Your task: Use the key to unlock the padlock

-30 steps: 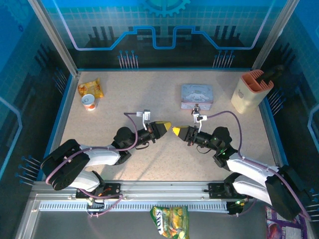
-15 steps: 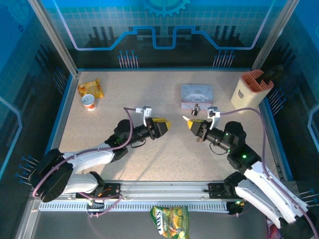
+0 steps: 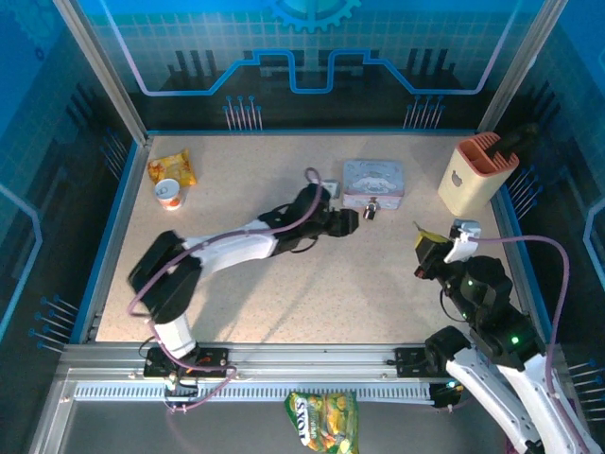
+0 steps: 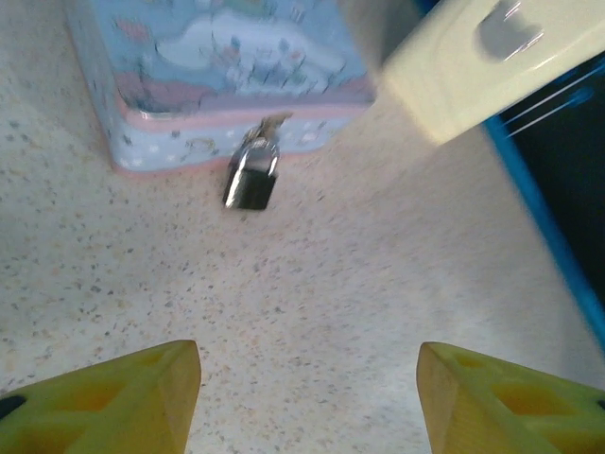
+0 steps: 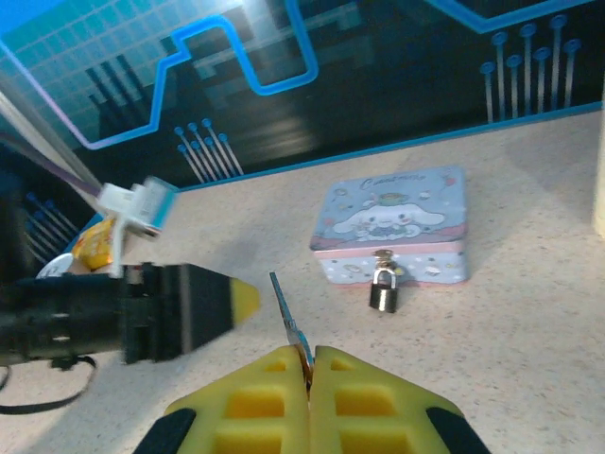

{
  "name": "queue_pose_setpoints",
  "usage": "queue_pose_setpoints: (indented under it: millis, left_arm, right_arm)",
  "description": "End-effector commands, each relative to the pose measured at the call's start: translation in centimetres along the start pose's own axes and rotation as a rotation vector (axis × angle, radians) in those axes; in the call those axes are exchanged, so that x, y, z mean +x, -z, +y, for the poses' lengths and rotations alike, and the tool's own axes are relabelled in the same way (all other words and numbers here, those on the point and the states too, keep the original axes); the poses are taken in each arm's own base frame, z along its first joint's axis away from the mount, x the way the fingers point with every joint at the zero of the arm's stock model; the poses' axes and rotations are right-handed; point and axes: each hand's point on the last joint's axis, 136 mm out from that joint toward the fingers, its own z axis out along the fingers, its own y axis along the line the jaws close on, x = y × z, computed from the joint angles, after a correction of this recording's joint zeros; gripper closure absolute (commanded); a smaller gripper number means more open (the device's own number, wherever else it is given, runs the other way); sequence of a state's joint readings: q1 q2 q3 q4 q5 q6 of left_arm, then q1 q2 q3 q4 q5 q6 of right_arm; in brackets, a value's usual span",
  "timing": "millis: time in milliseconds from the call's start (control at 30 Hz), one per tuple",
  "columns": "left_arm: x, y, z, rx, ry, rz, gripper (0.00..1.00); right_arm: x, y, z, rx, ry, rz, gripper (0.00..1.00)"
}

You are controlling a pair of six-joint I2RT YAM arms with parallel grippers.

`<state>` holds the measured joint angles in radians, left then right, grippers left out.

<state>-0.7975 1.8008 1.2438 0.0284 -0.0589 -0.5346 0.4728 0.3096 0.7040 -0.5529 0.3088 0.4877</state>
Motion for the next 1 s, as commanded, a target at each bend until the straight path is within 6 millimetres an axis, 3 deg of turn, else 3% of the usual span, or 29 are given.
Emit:
queue_pose_setpoints:
  millis: [0, 300, 600, 967]
  left_arm:
    - [1.8, -2.1, 0.5, -0.155, -0.104, 0.103, 0.35]
    - [2.3, -8.0, 0.8, -0.331, -0.110, 0.187, 0.29]
    - [2.0, -11.8, 2.5, -0.434, -0.119, 0.169, 0.27]
    - [2.1, -15.7, 3.7, -0.427, -0.027, 0.176, 0.29]
  right_arm:
    - [-0.1, 1.4, -2.3, 0.103, 0.024, -0.039, 1.00]
    - [-0.4, 3.8, -2.9, 0.059, 0.020, -0.162, 1.00]
    - [0.8, 3.5, -2.3, -0.001, 0.004, -0.155, 1.00]
    - [2.3, 2.3, -1.6, -0.054, -0.033, -0.116, 1.00]
